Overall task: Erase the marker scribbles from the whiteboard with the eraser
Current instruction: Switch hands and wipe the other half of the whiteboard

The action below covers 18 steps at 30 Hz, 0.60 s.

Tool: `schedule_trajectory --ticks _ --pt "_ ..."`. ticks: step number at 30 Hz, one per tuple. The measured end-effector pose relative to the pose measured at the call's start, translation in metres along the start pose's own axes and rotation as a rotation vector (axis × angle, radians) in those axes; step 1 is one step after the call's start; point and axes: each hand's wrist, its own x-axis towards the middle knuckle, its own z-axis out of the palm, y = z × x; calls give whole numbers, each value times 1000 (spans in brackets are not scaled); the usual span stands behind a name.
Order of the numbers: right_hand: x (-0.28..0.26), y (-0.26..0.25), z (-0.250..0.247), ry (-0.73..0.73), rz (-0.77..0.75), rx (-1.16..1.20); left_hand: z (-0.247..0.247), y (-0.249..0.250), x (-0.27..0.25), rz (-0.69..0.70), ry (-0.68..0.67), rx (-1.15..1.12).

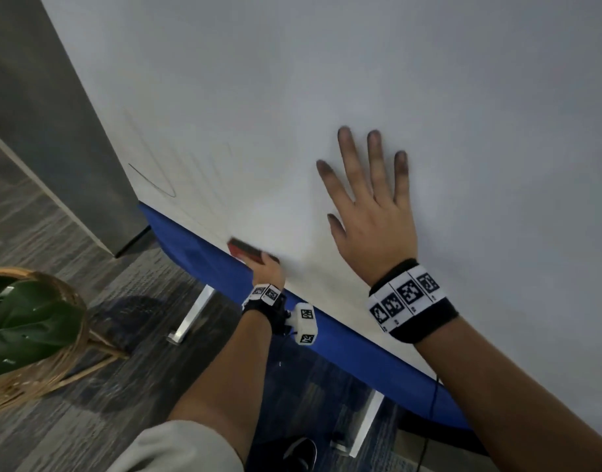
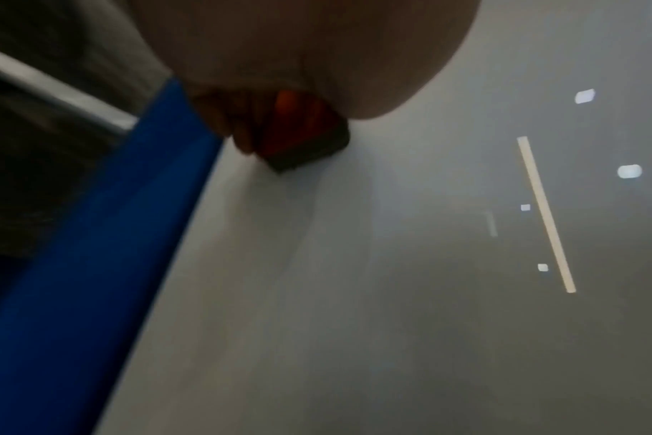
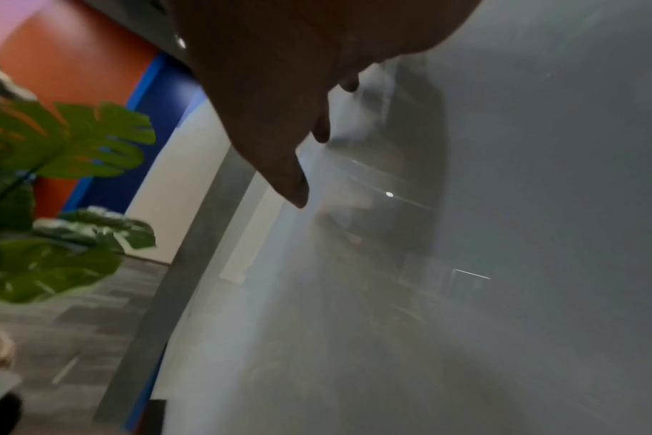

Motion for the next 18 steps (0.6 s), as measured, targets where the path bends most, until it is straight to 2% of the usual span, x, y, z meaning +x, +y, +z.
schedule_trajectory --ticks 1,4,6,7,9,12,14,16,18 --pt "-5 -1 5 -6 -8 -15 0 -1 3 -62 -22 -23" --pt "-11 -6 10 -8 -9 -44 -1 15 22 -117 4 -58" --pt "-5 -10 4 7 -2 5 -10 38 24 -88 5 -40" --pt "5 -11 0 19 -15 30 -16 53 22 -23 8 -9" --pt "35 -9 -11 55 -40 35 -29 83 17 199 73 -4" --pt "81 -11 -30 98 -12 23 -49 135 -6 618 142 -27" --pt "95 -23 -37 76 28 30 -57 158 -22 877 137 15" --pt "97 -34 -38 54 58 39 -60 160 -21 971 121 91" --pt "94 -39 -33 38 74 37 -60 142 -4 881 135 125"
